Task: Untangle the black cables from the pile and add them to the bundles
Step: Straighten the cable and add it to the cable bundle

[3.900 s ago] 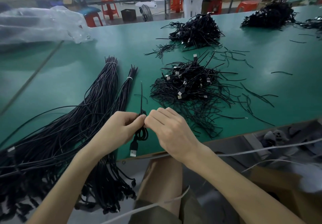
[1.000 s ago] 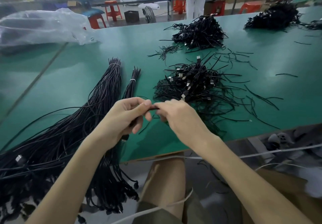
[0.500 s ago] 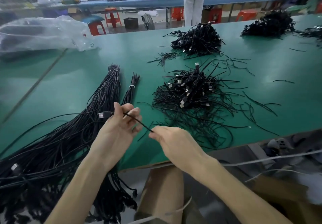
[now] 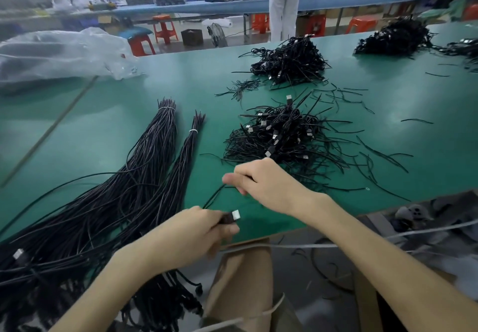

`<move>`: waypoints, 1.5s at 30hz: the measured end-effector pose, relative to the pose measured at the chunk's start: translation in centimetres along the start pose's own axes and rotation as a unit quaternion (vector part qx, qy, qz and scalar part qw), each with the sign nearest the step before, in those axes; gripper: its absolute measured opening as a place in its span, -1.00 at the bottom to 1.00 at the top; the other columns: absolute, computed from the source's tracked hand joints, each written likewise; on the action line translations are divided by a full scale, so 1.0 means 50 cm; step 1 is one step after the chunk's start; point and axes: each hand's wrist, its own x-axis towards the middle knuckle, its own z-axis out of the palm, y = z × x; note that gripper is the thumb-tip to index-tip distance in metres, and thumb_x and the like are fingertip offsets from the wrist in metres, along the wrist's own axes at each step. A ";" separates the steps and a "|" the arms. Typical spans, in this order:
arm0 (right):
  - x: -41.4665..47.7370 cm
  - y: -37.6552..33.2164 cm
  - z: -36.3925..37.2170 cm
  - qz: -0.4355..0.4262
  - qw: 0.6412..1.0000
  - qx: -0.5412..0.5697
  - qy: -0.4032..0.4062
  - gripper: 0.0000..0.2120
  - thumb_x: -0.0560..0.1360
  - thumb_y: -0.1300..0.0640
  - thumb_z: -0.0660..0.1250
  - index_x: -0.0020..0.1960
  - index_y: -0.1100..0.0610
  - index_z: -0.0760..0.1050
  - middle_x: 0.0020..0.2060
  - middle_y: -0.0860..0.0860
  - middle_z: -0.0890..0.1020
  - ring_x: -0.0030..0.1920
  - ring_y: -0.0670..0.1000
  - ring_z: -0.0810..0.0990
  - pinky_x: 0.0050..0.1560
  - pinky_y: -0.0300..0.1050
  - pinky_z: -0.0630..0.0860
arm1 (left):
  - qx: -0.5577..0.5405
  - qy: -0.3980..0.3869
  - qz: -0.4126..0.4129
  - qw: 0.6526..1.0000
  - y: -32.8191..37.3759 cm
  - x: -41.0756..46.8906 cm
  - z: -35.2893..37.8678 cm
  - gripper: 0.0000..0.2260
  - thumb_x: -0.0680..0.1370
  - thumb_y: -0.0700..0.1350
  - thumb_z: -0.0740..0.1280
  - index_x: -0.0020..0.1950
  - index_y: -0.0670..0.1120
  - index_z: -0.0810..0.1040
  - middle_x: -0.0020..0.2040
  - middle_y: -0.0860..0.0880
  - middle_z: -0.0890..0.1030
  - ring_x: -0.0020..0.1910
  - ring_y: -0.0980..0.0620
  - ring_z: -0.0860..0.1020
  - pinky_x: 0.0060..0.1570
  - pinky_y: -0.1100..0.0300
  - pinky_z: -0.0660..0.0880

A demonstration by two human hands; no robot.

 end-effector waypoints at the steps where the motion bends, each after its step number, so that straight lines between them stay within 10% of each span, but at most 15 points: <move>1: 0.005 -0.011 0.002 -0.011 0.999 0.029 0.014 -0.50 0.66 -0.18 0.23 -0.36 0.07 0.42 -0.50 -0.10 0.45 -0.47 -0.12 0.38 -0.29 -0.20 0.33 | -0.035 0.015 0.017 0.999 0.007 0.002 0.008 -0.72 0.70 0.09 0.22 -0.18 0.07 0.53 -0.31 0.06 0.69 -0.32 0.12 0.63 -0.16 0.25 0.53; 7: 0.027 -0.057 0.018 -0.036 0.986 0.163 -0.006 -0.46 0.70 -0.10 0.20 -0.39 0.12 0.30 -0.49 -0.06 0.34 -0.44 -0.10 0.27 -0.27 -0.23 0.26 | -0.206 -0.028 0.089 0.974 0.020 0.009 0.027 -0.70 0.68 0.06 0.23 0.00 -0.14 0.60 -0.24 0.00 0.73 -0.33 0.02 0.66 -0.21 0.19 0.54; 12: 0.015 -0.054 0.016 -0.038 0.981 0.191 0.010 -0.46 0.70 -0.07 0.20 -0.37 0.20 0.38 -0.55 -0.08 0.37 -0.49 -0.07 0.33 -0.34 -0.23 0.28 | -0.246 0.143 0.059 0.957 -0.032 0.026 0.024 -0.68 0.63 0.16 0.20 0.11 0.02 0.65 0.02 0.11 0.74 0.00 0.09 0.68 0.12 0.11 0.57; 19: 0.010 -0.071 0.036 -0.058 0.991 0.118 0.033 -0.56 0.71 -0.03 0.20 -0.30 0.10 0.50 -0.53 -0.20 0.46 -0.46 -0.16 0.42 -0.34 -0.33 0.29 | -0.578 0.177 0.054 0.795 -0.034 0.048 0.012 -0.39 0.67 0.24 0.03 0.48 -0.19 0.43 0.43 -0.08 0.57 0.49 -0.05 0.45 0.31 0.18 0.51; 23: 0.005 -0.058 0.082 -0.024 0.988 0.153 -0.018 -0.54 0.70 -0.05 0.23 -0.29 0.15 0.55 -0.47 -0.05 0.51 -0.43 -0.16 0.42 -0.26 -0.23 0.36 | -0.720 0.196 0.106 0.657 0.012 0.046 -0.034 -0.45 0.70 0.17 -0.03 0.42 -0.18 0.47 0.32 -0.04 0.65 0.30 0.06 0.61 0.06 0.27 0.60; 26: 0.006 -0.028 0.088 0.012 0.983 0.172 -0.057 -0.49 0.68 -0.13 0.23 -0.33 0.15 0.48 -0.50 -0.10 0.44 -0.47 -0.14 0.35 -0.30 -0.24 0.31 | -0.774 0.203 0.131 0.585 0.017 0.012 -0.071 -0.64 0.74 0.10 0.08 0.06 -0.07 0.57 -0.27 0.15 0.59 -0.43 0.20 0.46 -0.38 0.33 0.39; 29: 0.018 -0.006 0.066 0.001 0.988 0.149 -0.051 -0.40 0.63 -0.19 0.30 -0.42 0.17 0.27 -0.53 -0.04 0.27 -0.48 -0.05 0.20 -0.40 -0.19 0.15 | -0.665 0.127 0.132 0.724 0.006 -0.016 -0.077 -0.60 0.69 0.18 0.17 -0.24 0.01 0.52 -0.50 0.14 0.32 -0.53 0.16 0.12 -0.50 0.28 0.07; 32: 0.040 0.004 0.031 0.028 0.995 0.095 -0.022 -0.36 0.62 -0.20 0.32 -0.43 0.19 0.22 -0.52 0.03 0.23 -0.46 -0.01 0.17 -0.36 -0.07 0.13 | -0.376 0.039 0.079 0.922 -0.005 -0.017 -0.053 -0.56 0.63 0.25 0.25 -0.23 -0.05 0.58 -0.47 -0.02 0.53 -0.56 0.09 0.37 -0.54 0.33 0.26; 35: 0.056 -0.005 0.004 0.033 0.994 0.087 0.053 -0.38 0.66 -0.11 0.29 -0.46 0.08 0.14 -0.56 -0.05 0.19 -0.50 -0.06 0.15 -0.31 -0.04 0.18 | -0.192 0.018 0.025 0.981 -0.024 0.006 -0.014 -0.54 0.67 0.25 0.09 -0.03 -0.02 0.65 -0.12 -0.01 0.75 -0.18 0.11 0.69 -0.15 0.24 0.56; 38: 0.056 -0.042 -0.001 -0.022 0.987 0.100 0.123 -0.39 0.68 -0.05 0.27 -0.44 0.06 0.09 -0.52 0.00 0.15 -0.44 -0.04 0.14 -0.30 -0.01 0.18 | -0.233 0.134 0.023 0.963 -0.031 0.032 0.021 -0.60 0.64 0.19 0.11 0.31 0.04 0.57 0.26 0.09 0.67 0.32 0.15 0.57 0.42 0.01 0.45; 45: 0.020 -0.084 0.057 -0.092 0.985 0.084 0.123 -0.46 0.71 -0.01 0.21 -0.43 0.09 0.24 -0.58 -0.02 0.28 -0.53 -0.03 0.23 -0.40 -0.10 0.19 | -0.665 0.225 0.102 0.705 0.021 0.058 -0.013 -0.39 0.68 0.22 0.02 0.52 -0.21 0.36 0.48 -0.13 0.51 0.47 -0.01 0.47 0.38 0.16 0.46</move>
